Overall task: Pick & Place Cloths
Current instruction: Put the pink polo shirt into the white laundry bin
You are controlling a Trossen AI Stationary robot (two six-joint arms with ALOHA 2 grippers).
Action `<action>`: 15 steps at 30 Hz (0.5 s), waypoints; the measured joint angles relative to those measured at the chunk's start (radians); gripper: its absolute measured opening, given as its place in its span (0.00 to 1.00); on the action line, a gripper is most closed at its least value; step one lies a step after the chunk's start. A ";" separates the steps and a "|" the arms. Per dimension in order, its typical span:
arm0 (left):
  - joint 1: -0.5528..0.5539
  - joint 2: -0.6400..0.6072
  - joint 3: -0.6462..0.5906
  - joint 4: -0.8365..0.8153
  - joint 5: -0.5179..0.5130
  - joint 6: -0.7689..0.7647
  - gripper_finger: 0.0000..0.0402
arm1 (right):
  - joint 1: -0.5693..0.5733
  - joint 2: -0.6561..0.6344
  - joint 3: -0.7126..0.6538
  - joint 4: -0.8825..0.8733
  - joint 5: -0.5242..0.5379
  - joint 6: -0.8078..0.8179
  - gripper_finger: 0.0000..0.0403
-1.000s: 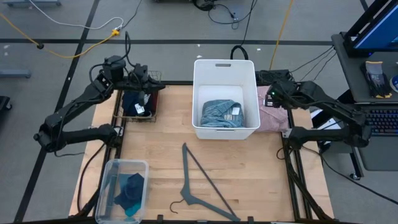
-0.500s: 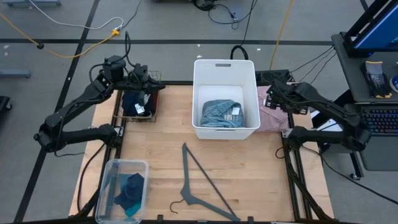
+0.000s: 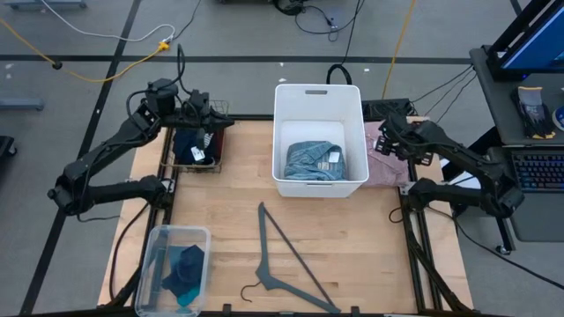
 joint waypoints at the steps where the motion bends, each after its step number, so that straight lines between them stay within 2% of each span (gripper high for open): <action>1: 0.000 0.000 0.000 0.001 0.000 0.000 0.03 | -0.007 0.000 -0.010 0.004 0.000 0.000 0.77; 5: 0.000 0.000 0.000 0.004 -0.001 0.000 0.01 | -0.023 0.000 -0.059 0.050 -0.026 0.000 0.77; 11: 0.000 0.000 0.000 0.005 -0.008 -0.003 0.04 | -0.023 0.001 -0.155 0.144 -0.033 0.037 0.77; 15: 0.000 0.000 0.000 0.009 -0.008 -0.004 0.02 | -0.023 0.000 -0.227 0.238 -0.083 0.065 0.77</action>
